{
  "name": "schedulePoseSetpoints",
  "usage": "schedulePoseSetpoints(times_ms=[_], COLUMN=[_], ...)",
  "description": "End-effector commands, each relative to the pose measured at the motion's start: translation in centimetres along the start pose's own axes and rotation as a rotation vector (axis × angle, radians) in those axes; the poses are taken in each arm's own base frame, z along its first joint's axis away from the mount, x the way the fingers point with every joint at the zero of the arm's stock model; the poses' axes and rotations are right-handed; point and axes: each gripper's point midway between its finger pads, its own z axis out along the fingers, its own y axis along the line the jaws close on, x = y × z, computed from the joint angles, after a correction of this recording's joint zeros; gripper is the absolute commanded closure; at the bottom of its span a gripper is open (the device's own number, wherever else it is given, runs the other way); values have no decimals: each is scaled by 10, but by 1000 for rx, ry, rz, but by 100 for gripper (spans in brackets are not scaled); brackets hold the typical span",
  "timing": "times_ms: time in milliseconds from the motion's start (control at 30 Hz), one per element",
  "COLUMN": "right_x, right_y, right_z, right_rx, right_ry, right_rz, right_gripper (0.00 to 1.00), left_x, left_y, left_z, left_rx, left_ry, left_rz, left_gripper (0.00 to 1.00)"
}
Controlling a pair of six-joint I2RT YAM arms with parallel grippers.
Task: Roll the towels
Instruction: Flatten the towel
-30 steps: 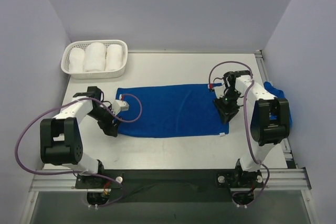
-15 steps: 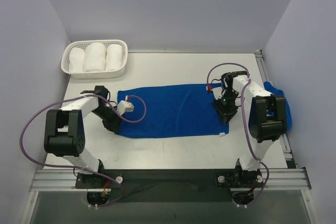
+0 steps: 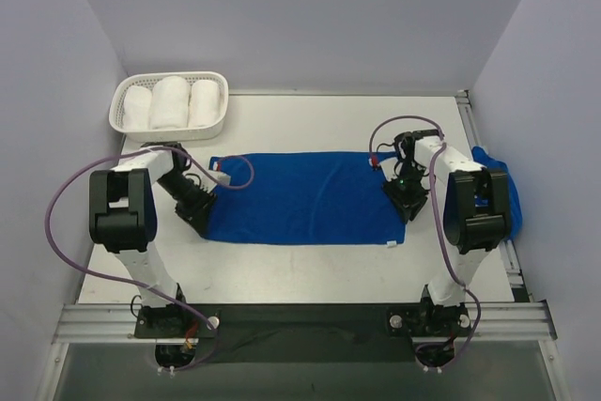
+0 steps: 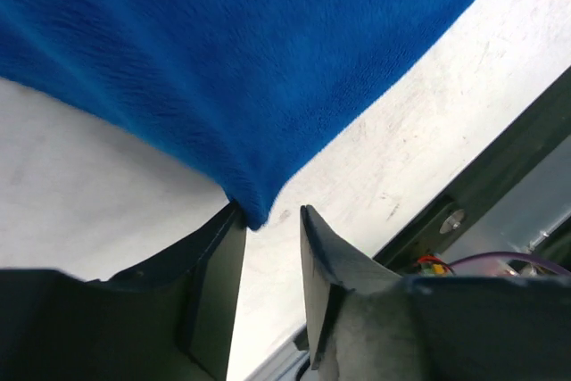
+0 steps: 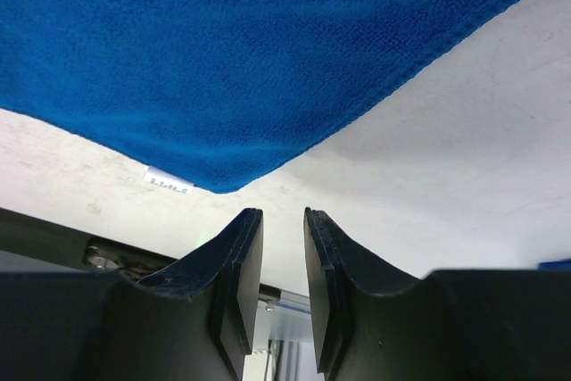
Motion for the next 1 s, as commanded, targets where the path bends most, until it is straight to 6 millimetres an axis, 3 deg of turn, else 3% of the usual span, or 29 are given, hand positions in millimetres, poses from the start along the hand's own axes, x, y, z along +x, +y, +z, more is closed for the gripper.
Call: schedulePoseSetpoints(times_ms=[0,133,300,500,667,800,967], right_x=[19,20,19,23,26,23,17], right_y=[3,3,13,20,23,31,36], right_z=[-5,-10,-22,-25,-27,-26,-23], right_rx=[27,56,60,60,53,28,-1], right_ry=[56,38,-14,-17,-15,-17,-14], right_rz=[-44,-54,-70,-83,-92,-96,-85], right_gripper=[74,75,75,75,75,75,75], left_x=[22,23,24,30,22,12,7], left_y=[-4,-1,-4,-5,-19,-26,-41], left_z=[6,0,-10,4,-10,-20,-7], left_rx=[8,-32,-63,-54,-123,-205,-236], left_ry=[82,40,-14,-28,-147,-181,-134], left_rz=[-55,-74,4,130,369,553,744], left_gripper=[57,45,42,40,42,56,65])
